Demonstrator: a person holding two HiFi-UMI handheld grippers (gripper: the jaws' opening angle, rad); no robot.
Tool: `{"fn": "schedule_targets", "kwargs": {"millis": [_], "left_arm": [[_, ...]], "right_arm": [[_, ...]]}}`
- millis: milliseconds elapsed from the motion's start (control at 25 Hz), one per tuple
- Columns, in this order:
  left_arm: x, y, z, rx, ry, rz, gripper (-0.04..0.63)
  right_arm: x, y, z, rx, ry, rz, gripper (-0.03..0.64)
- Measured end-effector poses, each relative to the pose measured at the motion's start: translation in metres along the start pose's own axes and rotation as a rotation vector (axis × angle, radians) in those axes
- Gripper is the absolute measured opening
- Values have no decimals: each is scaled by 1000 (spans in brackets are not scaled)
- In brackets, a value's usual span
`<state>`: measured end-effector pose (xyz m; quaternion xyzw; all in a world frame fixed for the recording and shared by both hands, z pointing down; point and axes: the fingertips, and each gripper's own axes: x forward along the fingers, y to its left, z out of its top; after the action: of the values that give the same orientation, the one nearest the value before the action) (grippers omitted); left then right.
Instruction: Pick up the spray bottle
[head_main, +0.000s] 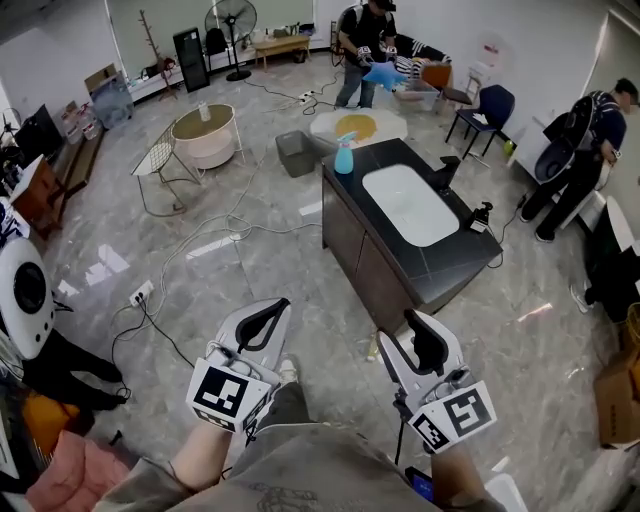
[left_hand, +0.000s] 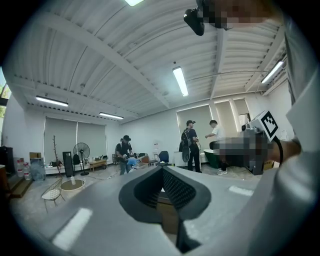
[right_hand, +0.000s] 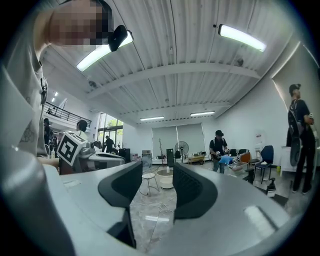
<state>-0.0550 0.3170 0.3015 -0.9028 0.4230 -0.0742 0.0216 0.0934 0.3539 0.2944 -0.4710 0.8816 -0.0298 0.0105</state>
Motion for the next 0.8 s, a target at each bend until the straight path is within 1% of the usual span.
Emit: {"fn": "schedule_targets", "kwargs": {"millis": [240, 480, 680, 800], "left_arm": [[36, 44, -5, -20, 12, -4, 0], [75, 101, -16, -26, 29, -29, 0], [108, 153, -22, -39, 51, -63, 0], [126, 188, -22, -27, 48, -88, 0]], "right_arm": [[55, -22, -3, 7, 30, -2, 216], [120, -45, -9, 22, 65, -35, 219], [182, -59, -11, 24, 88, -67, 224], [221, -65, -11, 21, 99, -87, 224]]}}
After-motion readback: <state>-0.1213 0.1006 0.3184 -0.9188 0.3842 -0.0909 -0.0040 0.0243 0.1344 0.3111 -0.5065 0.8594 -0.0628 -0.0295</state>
